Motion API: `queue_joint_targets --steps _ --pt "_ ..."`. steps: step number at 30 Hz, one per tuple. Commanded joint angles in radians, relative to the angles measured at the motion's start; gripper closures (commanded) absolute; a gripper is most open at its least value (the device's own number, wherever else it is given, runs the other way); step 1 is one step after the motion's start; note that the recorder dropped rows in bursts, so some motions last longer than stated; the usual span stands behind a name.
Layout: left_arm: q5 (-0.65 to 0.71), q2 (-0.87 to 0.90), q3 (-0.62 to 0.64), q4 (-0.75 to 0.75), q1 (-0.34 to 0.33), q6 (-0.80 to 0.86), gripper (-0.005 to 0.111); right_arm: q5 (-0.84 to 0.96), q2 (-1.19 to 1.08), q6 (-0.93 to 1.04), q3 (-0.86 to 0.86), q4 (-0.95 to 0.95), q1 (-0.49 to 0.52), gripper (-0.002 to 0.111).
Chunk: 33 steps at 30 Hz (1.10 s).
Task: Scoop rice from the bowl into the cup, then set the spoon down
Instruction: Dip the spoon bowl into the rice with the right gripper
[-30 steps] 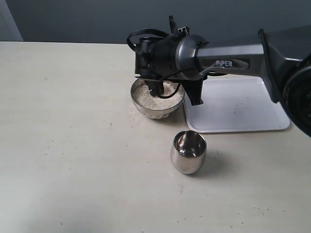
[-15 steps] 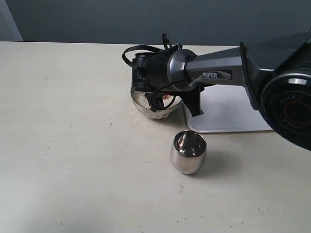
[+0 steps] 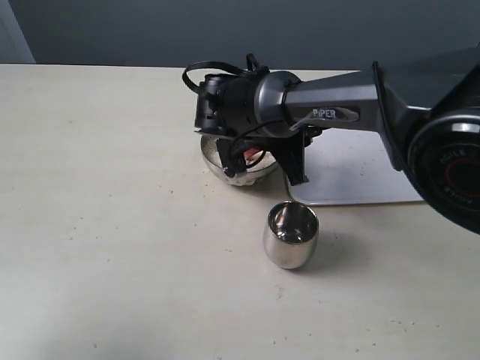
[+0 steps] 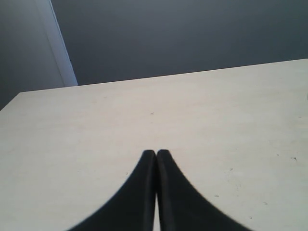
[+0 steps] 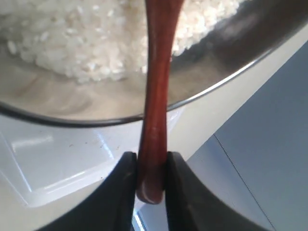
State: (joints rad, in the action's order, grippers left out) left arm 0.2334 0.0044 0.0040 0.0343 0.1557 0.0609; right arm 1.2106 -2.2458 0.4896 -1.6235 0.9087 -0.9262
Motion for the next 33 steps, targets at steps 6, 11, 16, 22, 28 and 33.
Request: queue_joint_targets --steps 6,11,16,22,28,33 --pt "-0.001 -0.004 -0.004 0.005 0.006 -0.007 0.106 0.010 0.014 0.103 -0.114 -0.217 0.016 0.109" --pt "-0.001 -0.004 -0.004 0.005 0.006 -0.007 0.106 0.010 0.014 0.144 -0.116 -0.287 0.043 0.109" --pt "-0.001 -0.004 -0.004 0.005 0.006 -0.007 0.106 0.010 0.014 0.146 -0.116 -0.336 0.061 0.109" --pt "-0.001 -0.004 -0.004 0.005 0.006 -0.007 0.106 0.010 0.014 0.146 -0.116 -0.370 0.076 0.109" --pt "-0.001 -0.004 -0.004 0.005 0.006 -0.007 0.106 0.010 0.017 0.141 -0.116 -0.431 0.098 0.109" --pt "-0.001 -0.004 -0.004 0.005 0.006 -0.007 0.106 0.010 0.023 0.138 -0.116 -0.442 0.100 0.109"
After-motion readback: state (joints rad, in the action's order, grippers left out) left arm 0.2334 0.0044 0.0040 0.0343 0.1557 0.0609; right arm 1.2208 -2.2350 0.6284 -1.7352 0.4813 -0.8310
